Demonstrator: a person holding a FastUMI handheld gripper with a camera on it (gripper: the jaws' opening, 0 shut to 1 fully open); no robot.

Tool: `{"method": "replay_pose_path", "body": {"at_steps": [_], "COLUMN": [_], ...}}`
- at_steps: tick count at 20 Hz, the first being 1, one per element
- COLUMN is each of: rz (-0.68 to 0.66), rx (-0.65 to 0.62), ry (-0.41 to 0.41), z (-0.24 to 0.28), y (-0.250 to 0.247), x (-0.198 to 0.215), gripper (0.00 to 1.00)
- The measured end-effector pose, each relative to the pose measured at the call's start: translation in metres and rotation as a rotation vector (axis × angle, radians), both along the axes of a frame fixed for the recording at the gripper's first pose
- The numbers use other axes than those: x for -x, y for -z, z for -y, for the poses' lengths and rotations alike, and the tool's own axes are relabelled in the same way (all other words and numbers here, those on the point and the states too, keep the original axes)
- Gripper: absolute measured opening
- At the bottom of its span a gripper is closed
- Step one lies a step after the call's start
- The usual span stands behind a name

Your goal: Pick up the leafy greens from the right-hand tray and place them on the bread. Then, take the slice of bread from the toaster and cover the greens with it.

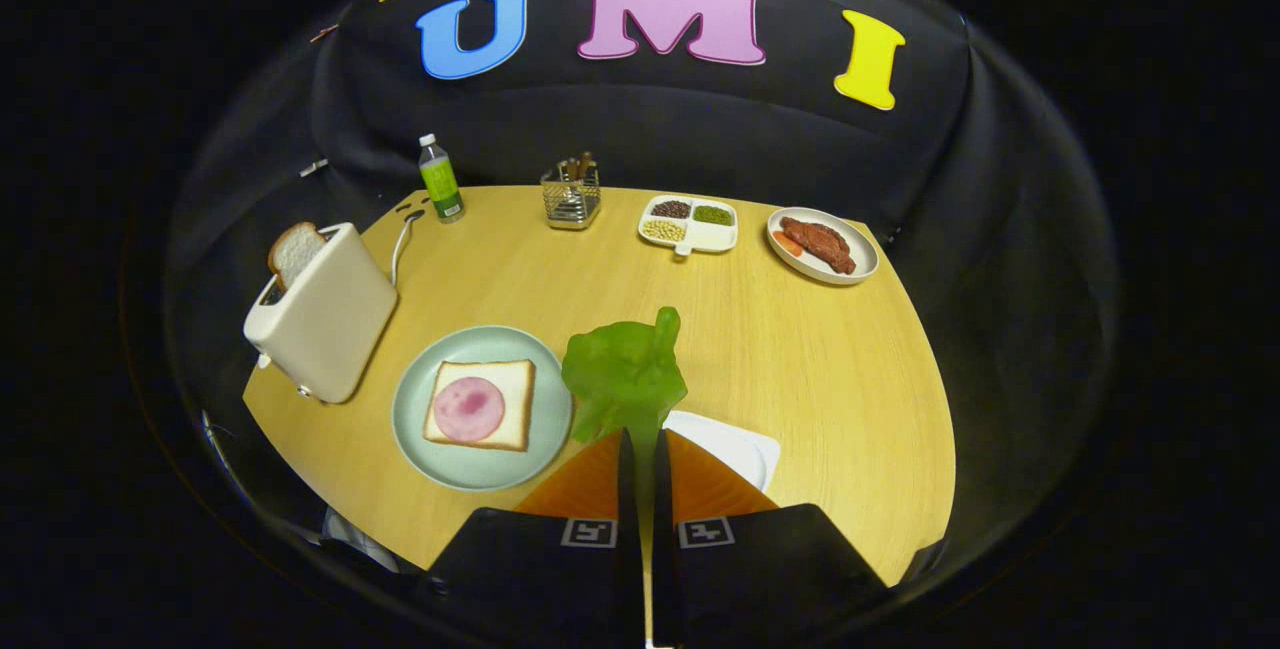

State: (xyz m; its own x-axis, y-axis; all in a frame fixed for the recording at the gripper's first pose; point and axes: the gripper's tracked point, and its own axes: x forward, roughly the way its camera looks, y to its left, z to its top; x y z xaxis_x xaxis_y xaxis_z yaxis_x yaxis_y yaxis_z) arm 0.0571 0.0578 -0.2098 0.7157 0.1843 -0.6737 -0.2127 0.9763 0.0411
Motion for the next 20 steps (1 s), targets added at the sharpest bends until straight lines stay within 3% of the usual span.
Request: {"method": "replay_pose_path", "body": {"at_steps": [9, 20], "rz": [-0.024, -0.109], "rx": [-0.046, -0.043], "ry": [-0.162, -0.226], "z": [-0.098, -0.154], "y": [-0.004, 0.033], "x": [0.010, -0.004], "gripper": [0.08, 0.09]}}
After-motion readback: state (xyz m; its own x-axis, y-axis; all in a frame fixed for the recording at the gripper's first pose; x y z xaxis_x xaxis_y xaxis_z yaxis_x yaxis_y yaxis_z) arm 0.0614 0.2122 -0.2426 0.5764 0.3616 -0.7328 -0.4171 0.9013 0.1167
